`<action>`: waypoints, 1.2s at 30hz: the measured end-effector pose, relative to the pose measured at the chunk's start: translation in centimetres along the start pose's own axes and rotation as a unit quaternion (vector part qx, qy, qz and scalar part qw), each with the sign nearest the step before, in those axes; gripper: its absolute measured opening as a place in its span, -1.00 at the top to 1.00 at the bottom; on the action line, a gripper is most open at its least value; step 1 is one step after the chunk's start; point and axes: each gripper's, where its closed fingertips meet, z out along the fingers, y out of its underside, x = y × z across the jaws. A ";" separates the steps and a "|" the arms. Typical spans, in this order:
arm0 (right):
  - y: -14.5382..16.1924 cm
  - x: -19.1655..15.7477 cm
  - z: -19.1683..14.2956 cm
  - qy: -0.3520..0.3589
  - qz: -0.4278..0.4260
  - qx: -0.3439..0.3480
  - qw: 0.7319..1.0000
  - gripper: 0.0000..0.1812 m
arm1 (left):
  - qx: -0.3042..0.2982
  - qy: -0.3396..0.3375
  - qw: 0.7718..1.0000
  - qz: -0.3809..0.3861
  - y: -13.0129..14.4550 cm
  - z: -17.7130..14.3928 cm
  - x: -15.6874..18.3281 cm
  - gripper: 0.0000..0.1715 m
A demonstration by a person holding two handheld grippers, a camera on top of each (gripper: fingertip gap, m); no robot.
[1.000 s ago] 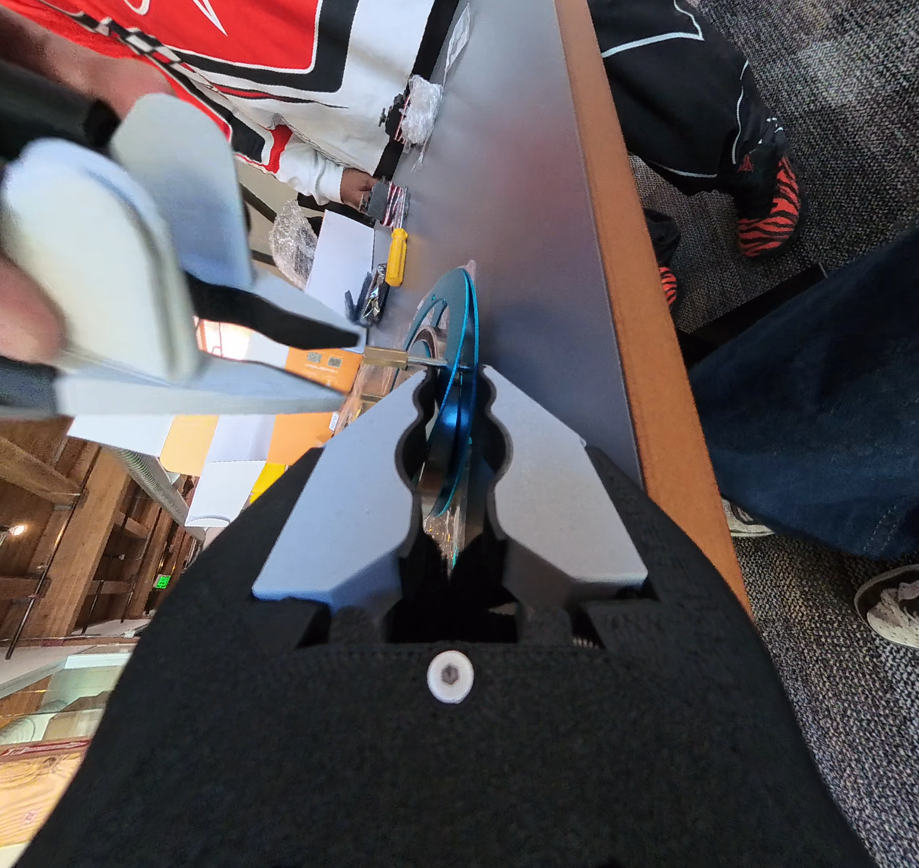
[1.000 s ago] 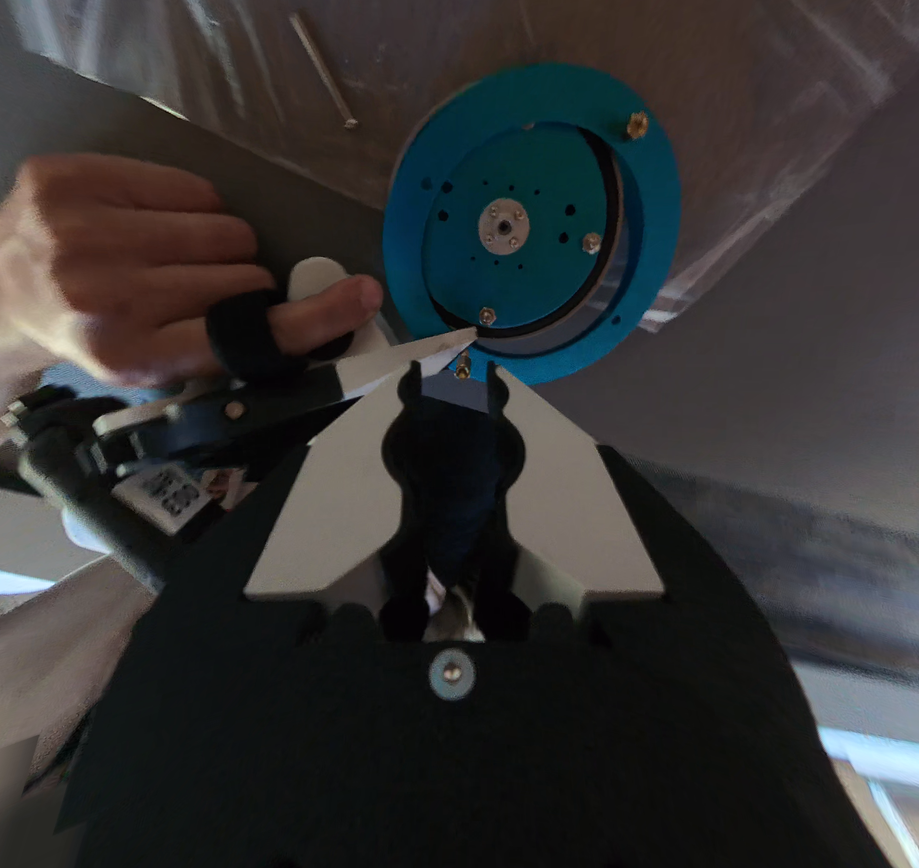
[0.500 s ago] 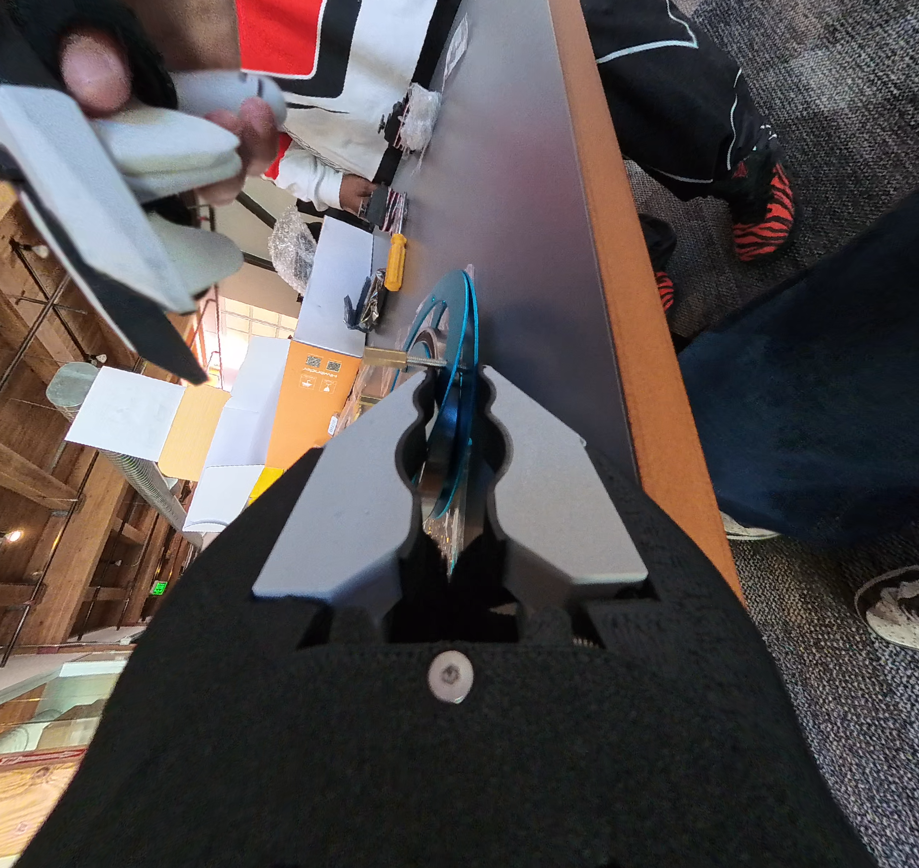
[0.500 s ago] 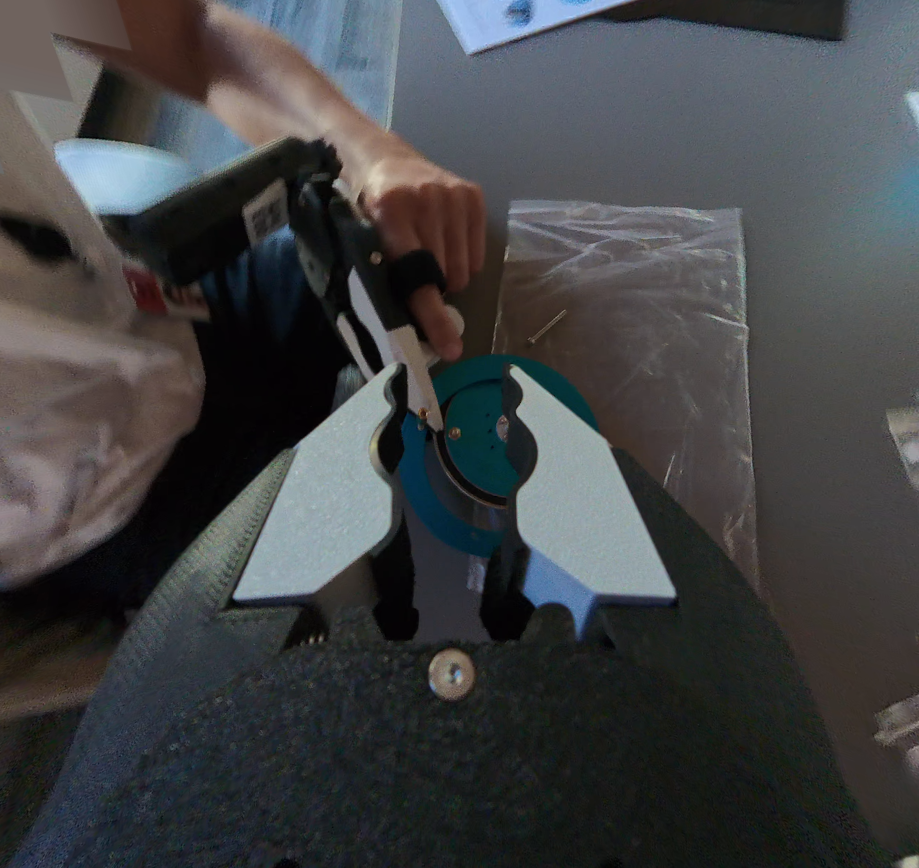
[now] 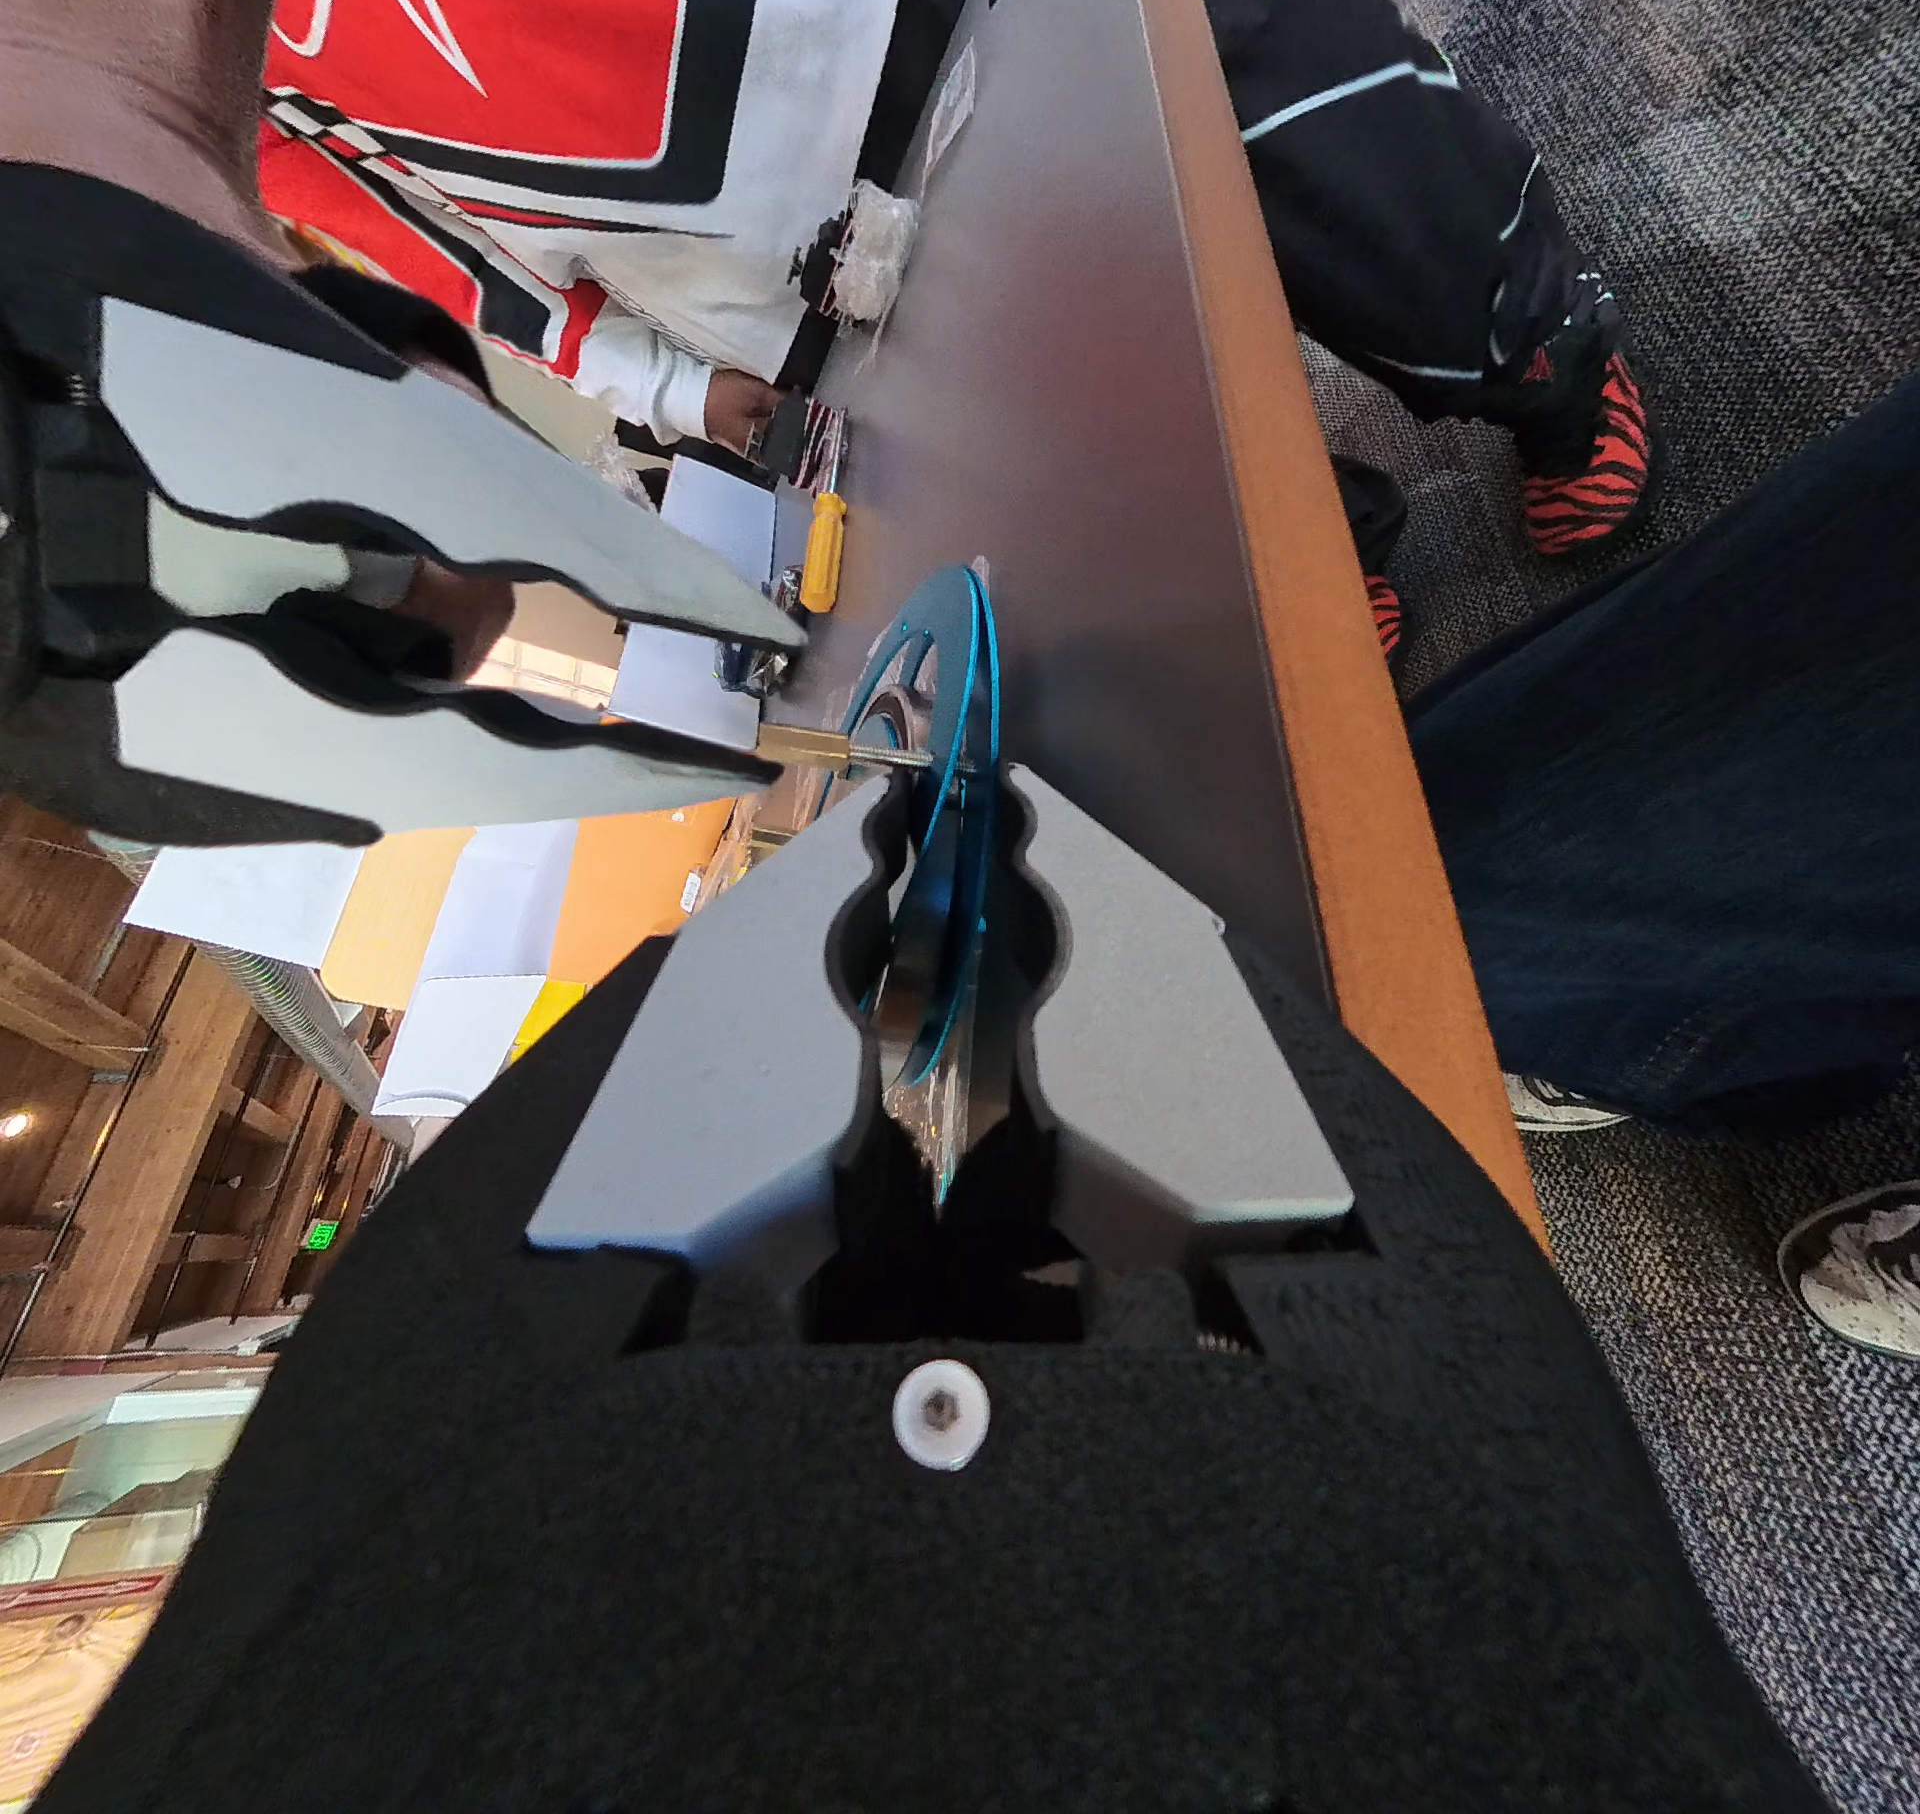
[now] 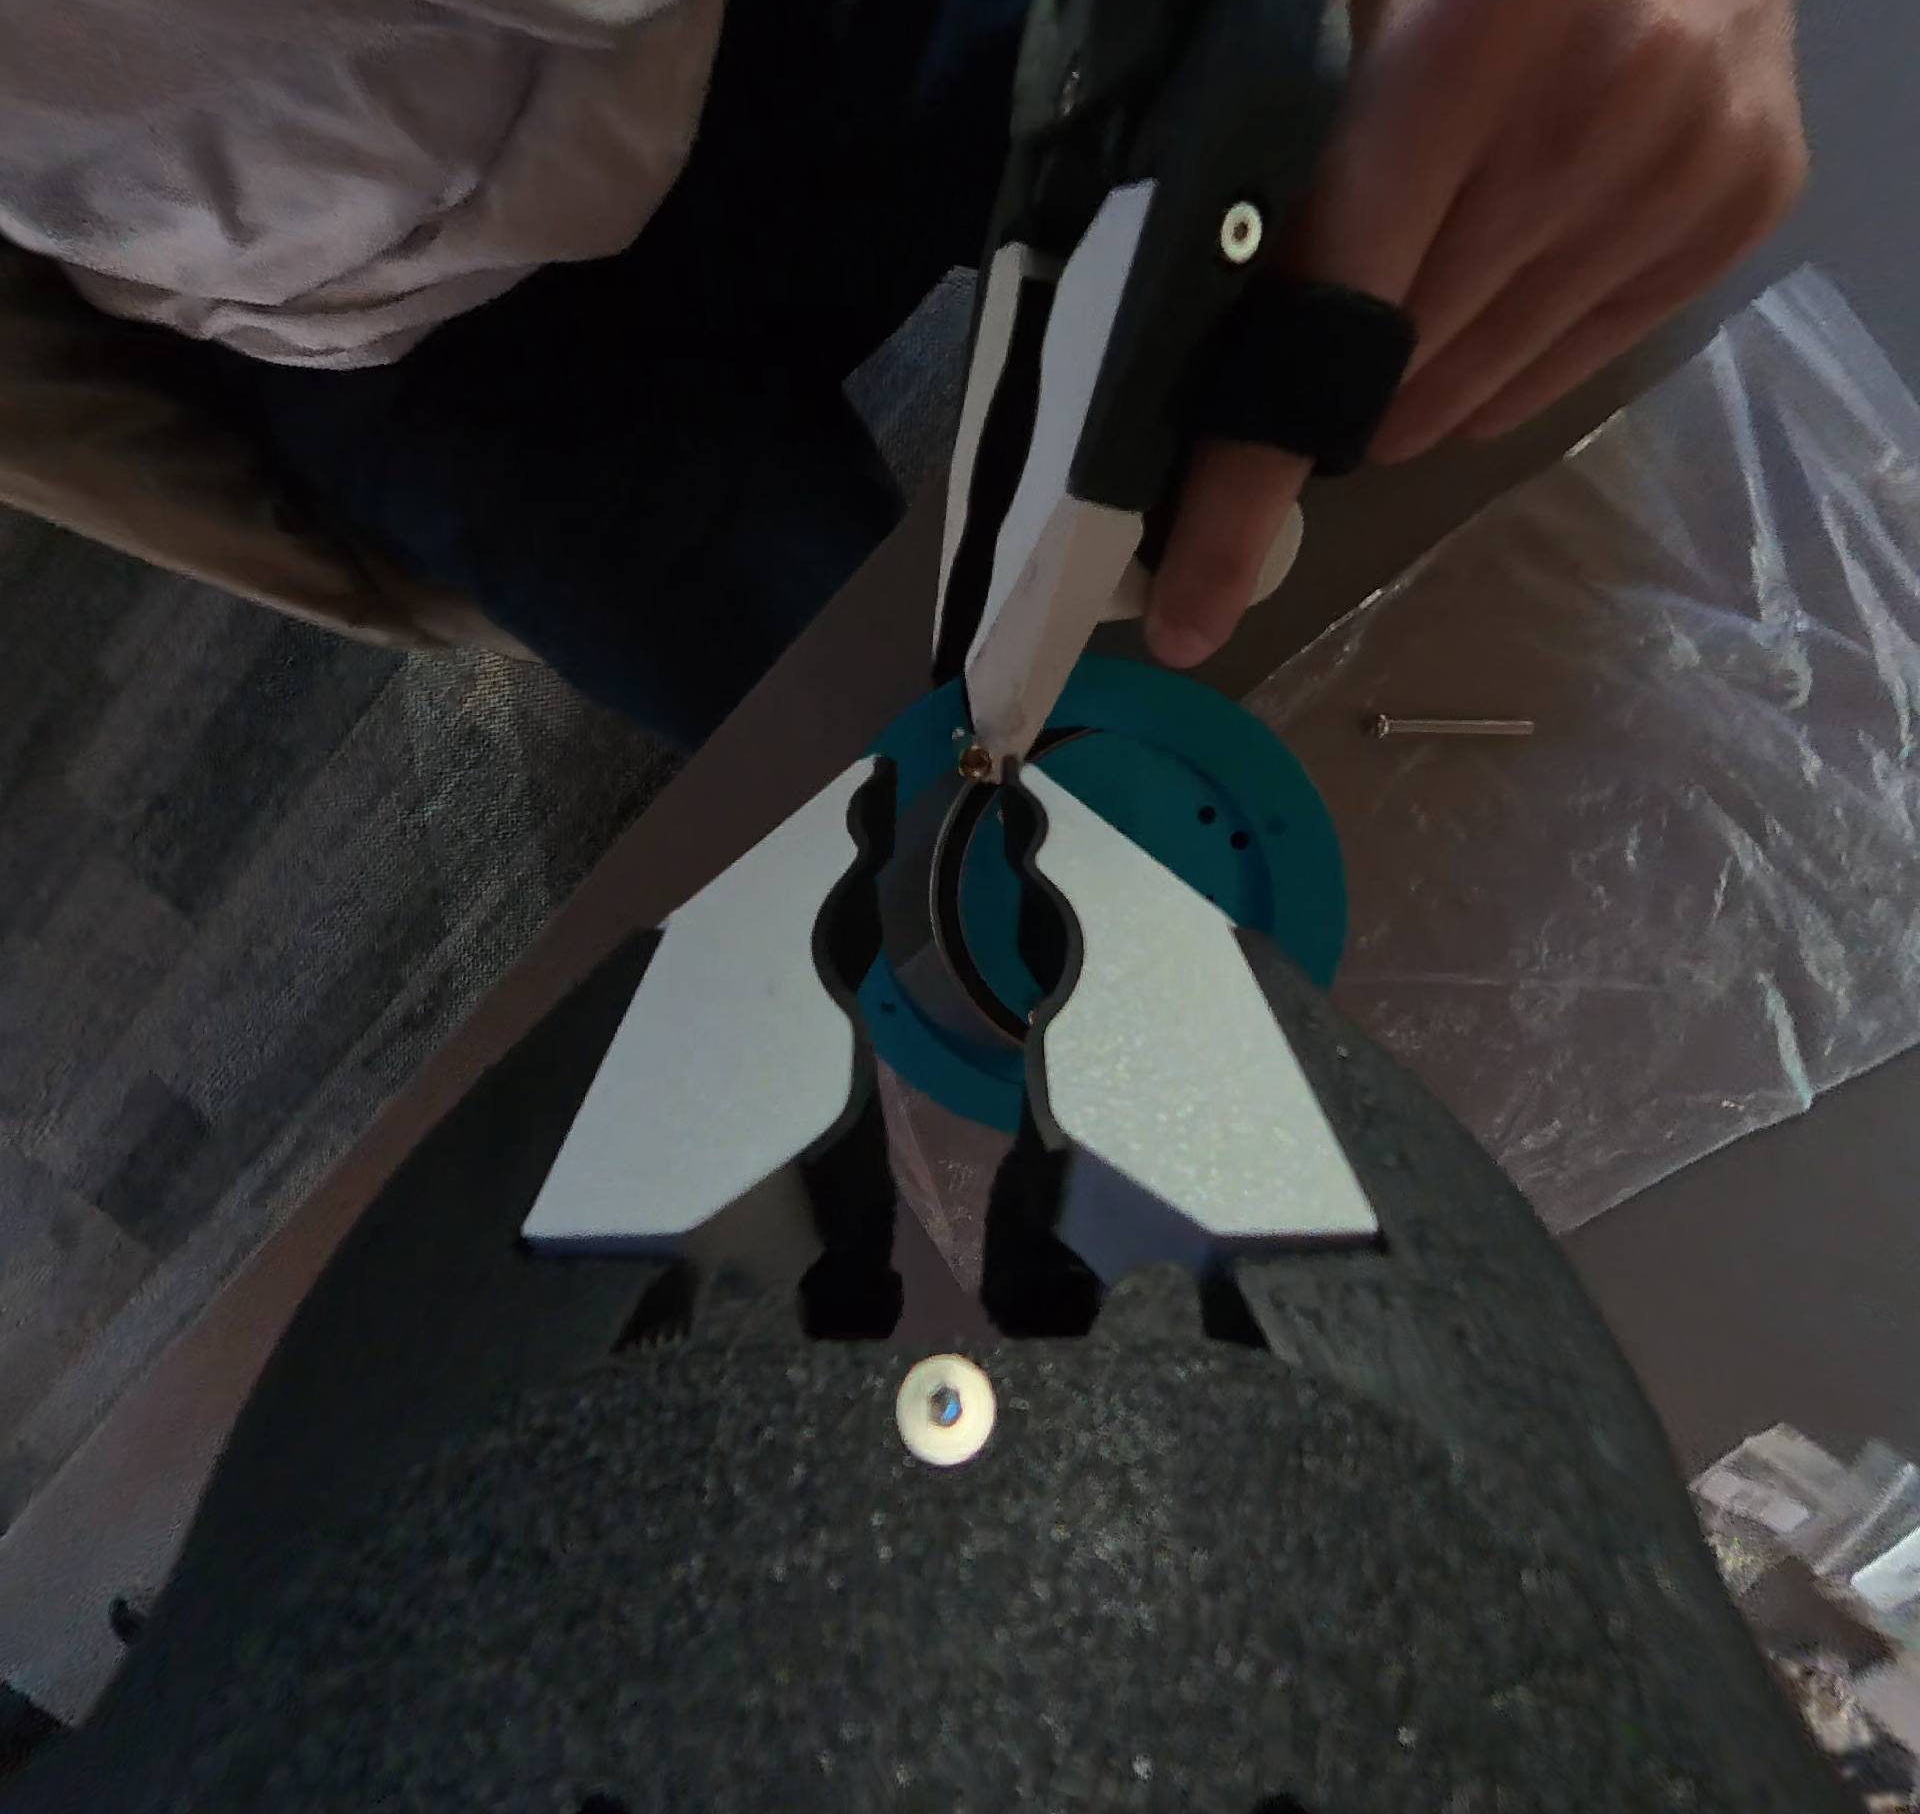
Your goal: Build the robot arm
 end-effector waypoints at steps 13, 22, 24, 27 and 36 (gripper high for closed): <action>-0.1 0.4 0.5 -0.053 -0.080 -0.058 0.994 0.95 | 0.001 0.002 1.000 -0.002 -0.1 0.0 0.0 0.82; 0.5 0.3 0.4 -0.007 0.102 -0.119 0.988 0.95 | -0.003 0.001 1.000 0.001 -0.1 0.1 0.1 0.82; 0.5 0.2 0.4 0.011 0.199 -0.110 0.974 0.95 | -0.004 0.001 1.000 0.002 -0.1 0.1 0.1 0.82; 0.4 0.1 0.5 0.044 0.334 -0.096 0.937 0.94 | -0.004 0.001 1.000 0.003 -0.1 0.1 0.1 0.82; 0.1 0.2 0.6 0.102 0.648 -0.113 0.746 0.95 | -0.002 0.003 1.000 0.003 -0.2 0.0 0.2 0.81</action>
